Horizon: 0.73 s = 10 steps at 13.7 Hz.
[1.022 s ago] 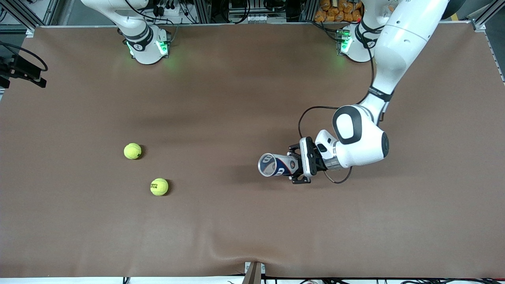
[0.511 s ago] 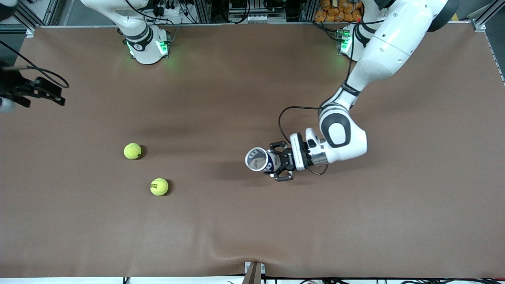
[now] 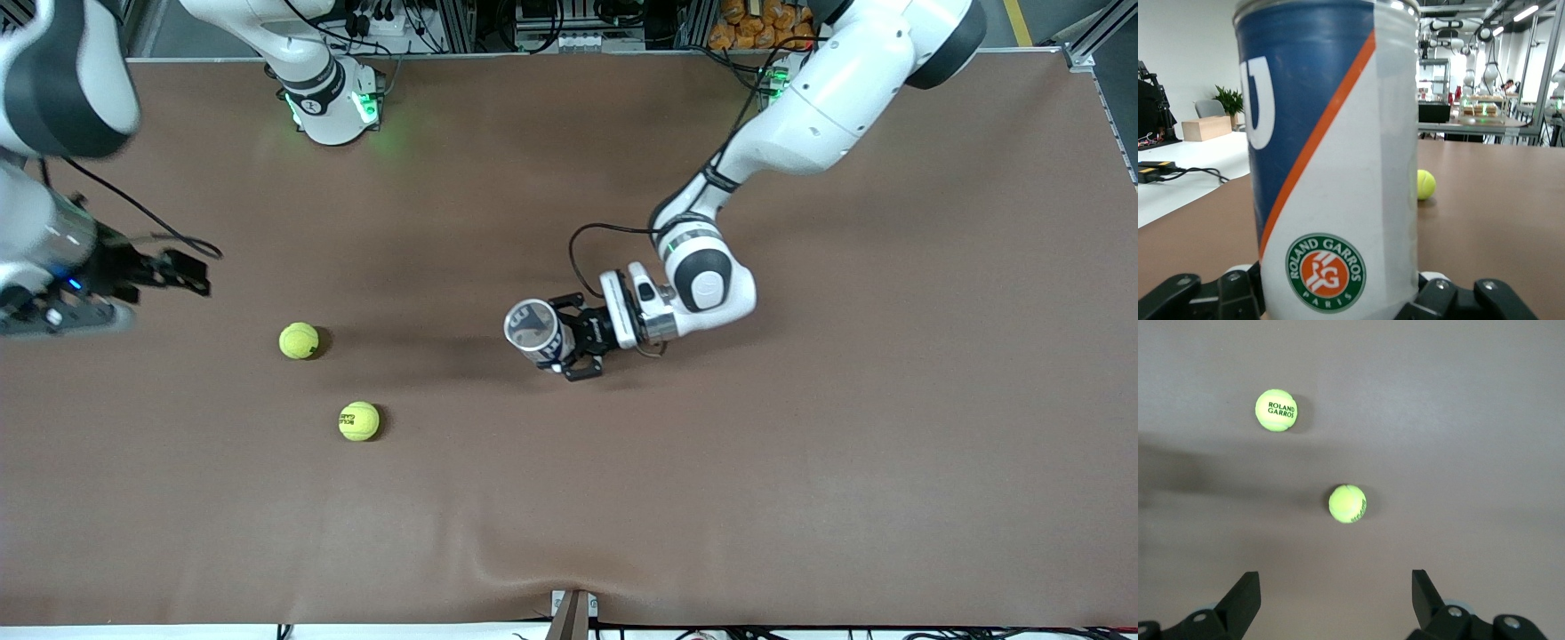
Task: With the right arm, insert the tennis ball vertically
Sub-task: 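Hold the can upright while the right gripper reaches the nearer tennis ball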
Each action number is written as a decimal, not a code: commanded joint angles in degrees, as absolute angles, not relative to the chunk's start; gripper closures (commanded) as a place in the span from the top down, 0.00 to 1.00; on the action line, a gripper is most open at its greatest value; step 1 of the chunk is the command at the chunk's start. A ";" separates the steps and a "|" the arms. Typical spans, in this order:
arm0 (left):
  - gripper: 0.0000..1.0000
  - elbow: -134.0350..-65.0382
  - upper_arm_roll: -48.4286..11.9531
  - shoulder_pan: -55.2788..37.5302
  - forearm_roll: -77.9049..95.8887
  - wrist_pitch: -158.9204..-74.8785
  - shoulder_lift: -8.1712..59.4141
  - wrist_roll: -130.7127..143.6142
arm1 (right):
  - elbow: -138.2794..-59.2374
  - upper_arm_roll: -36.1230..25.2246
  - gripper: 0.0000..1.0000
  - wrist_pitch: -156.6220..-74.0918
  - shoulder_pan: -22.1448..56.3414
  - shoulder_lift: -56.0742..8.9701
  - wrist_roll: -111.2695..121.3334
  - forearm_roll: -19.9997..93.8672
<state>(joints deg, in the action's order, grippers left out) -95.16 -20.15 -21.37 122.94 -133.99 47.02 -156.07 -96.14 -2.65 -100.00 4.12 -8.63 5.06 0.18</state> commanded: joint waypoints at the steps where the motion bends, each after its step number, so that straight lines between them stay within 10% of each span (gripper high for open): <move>1: 0.65 -92.99 -19.95 -24.87 127.52 -132.54 49.83 -161.44 | -99.30 -2.72 1.00 -108.41 7.02 -12.65 4.92 1.31; 10: 0.65 -90.70 -19.86 -26.98 133.15 -125.51 56.51 -174.99 | -103.01 -2.81 1.00 -137.35 13.53 -27.67 3.69 6.24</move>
